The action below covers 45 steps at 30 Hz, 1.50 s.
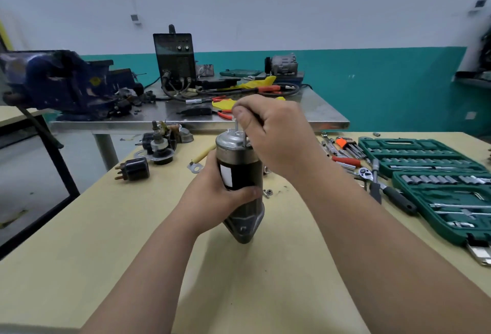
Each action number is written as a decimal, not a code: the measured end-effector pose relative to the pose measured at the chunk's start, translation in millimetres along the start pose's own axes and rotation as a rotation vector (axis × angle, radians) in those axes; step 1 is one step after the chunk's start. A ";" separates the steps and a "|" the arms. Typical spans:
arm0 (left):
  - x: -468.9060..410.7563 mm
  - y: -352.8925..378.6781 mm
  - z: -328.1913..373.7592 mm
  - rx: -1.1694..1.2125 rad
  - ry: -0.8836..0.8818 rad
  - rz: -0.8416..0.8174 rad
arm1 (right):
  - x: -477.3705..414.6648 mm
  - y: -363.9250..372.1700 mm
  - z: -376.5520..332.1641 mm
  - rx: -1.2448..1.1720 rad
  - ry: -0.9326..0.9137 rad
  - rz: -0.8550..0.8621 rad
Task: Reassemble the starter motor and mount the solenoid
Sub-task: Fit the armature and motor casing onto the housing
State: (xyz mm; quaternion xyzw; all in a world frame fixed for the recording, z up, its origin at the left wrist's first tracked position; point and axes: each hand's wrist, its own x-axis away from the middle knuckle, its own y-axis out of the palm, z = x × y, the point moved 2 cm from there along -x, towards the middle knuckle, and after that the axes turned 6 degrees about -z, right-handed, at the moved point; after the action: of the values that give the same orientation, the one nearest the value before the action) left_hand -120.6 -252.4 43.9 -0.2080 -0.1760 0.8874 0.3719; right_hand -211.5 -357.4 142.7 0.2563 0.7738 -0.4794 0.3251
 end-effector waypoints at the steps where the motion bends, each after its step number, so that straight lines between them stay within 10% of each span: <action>1: 0.9 0.8 0.4 -0.008 0.000 0.024 | 2.5 2.0 -1.5 0.048 0.003 0.001; 8: 0.8 12.9 7.0 0.035 0.007 0.070 | 14.3 -5.6 -8.6 0.331 0.044 -0.148; 17: -7.5 36.3 19.1 0.030 0.016 -0.023 | 10.7 -49.6 10.6 0.101 0.238 -0.456; 24: -6.2 35.8 21.7 0.001 -0.017 -0.044 | -2.5 -42.0 6.1 0.615 0.200 -0.388; 29: -4.6 35.2 24.2 -0.027 -0.016 -0.041 | -2.5 -55.3 1.3 0.428 0.174 -0.530; 34: 1.0 38.1 26.9 -0.042 -0.023 -0.022 | 5.9 -41.7 2.3 0.658 0.298 -0.262; 40: 28.8 22.9 32.8 -0.031 0.000 -0.078 | 82.2 -2.3 10.8 -0.247 0.638 -0.215; 45: 25.1 28.5 29.6 -0.057 -0.054 0.068 | 76.1 4.6 30.2 -0.449 0.658 -0.047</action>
State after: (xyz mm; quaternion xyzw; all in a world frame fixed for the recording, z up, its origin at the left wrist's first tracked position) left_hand -168.2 -257.5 49.8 -0.2002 -0.2038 0.8996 0.3304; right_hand -250.5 -376.5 73.1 0.3010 0.9278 -0.1980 0.0966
